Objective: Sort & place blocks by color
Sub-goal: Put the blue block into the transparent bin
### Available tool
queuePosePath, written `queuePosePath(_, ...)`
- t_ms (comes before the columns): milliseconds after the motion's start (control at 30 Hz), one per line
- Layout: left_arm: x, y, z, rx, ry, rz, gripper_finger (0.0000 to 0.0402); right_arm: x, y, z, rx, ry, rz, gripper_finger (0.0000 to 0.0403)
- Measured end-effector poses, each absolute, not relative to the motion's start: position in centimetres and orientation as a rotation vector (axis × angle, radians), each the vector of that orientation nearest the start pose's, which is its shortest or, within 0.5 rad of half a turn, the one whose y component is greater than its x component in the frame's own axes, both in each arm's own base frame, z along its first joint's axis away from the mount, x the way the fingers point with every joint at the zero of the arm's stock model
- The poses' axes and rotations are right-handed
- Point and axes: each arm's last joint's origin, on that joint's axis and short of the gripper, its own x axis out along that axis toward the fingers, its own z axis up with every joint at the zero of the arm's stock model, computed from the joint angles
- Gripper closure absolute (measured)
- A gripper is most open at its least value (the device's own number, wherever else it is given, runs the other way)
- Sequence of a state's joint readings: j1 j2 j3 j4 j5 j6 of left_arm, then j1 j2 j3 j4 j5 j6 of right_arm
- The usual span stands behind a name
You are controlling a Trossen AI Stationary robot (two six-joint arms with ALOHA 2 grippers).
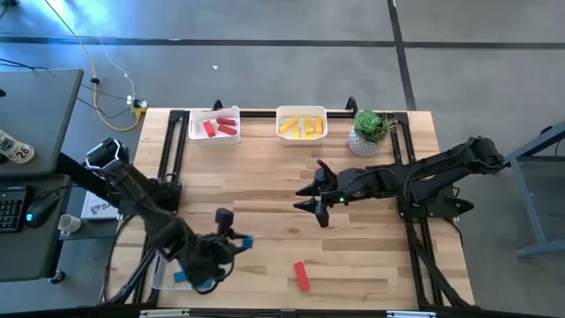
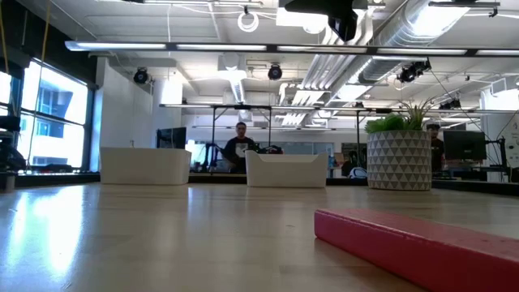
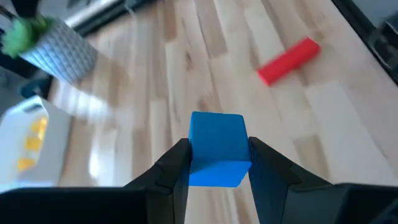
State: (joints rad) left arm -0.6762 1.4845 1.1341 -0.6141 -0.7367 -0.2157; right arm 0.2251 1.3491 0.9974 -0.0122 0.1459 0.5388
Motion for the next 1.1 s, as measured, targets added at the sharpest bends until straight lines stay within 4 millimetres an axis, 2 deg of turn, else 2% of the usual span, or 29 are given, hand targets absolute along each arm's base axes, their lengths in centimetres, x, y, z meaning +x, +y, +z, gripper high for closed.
queuePosePath(133,22.9,-18.1,26.9,0.347,0.796,0.120,0.0296,29.6,6.4,29.9,0.466,0.372,-0.012,0.0206)
queuePosePath(400,20.1,-18.8,26.4,0.134,1.030,0.120,0.0296,29.5,6.7,29.8,0.485,0.405,0.087,0.0206)
queuePosePath(633,18.1,-19.4,26.0,-0.043,1.203,0.149,0.0296,29.3,7.8,29.9,0.460,0.412,0.155,0.0206)
queuePosePath(933,15.7,-21.4,25.9,-0.296,1.331,0.173,0.0296,28.9,9.7,30.4,0.440,0.363,0.207,0.0206)
queuePosePath(1100,14.7,-22.2,25.9,-0.382,1.359,0.209,0.0295,29.7,10.5,30.7,0.442,0.315,0.227,0.0206)
